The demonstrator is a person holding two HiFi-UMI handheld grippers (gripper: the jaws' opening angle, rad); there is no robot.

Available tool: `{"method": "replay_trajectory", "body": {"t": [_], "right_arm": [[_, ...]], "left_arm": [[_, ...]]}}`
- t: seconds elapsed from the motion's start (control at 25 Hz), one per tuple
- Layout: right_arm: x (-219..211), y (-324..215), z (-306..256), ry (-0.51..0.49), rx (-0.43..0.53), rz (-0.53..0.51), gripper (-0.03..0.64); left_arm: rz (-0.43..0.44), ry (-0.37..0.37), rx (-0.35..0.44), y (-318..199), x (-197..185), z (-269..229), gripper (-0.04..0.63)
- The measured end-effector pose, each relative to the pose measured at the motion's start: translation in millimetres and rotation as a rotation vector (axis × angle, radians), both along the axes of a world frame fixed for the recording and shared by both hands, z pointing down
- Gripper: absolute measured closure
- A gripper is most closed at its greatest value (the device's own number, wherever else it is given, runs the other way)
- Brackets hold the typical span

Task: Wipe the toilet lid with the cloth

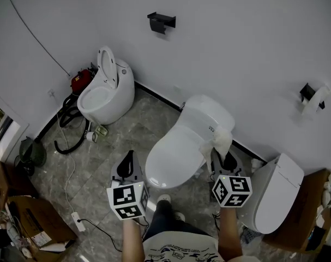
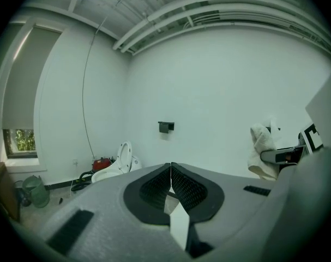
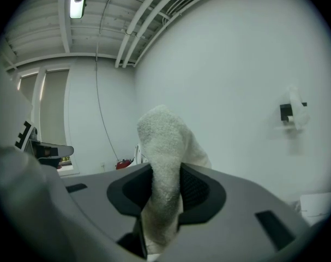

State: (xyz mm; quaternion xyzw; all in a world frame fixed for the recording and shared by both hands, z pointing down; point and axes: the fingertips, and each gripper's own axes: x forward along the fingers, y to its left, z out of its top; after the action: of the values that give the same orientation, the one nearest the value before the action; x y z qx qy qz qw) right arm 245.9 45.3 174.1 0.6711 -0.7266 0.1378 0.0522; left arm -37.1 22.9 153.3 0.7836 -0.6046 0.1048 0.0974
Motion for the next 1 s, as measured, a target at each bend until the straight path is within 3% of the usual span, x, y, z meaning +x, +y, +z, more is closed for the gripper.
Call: {"method": "replay_trajectory", "body": {"t": [0.48,1.0], "right_arm": [[-30.9,-93.8,28.3,0.006,-0.062,-0.01,0.505],[-58.7,-150.0,113.3,0.059,-0.231,-0.044,0.505]], "left_arm": [[-0.003,0.006,-0.071,-88.7,-32.9,34.2,0.586],[-0.012,0.003,-0.19,-136.6,-65.2,102.0,0.586]]}}
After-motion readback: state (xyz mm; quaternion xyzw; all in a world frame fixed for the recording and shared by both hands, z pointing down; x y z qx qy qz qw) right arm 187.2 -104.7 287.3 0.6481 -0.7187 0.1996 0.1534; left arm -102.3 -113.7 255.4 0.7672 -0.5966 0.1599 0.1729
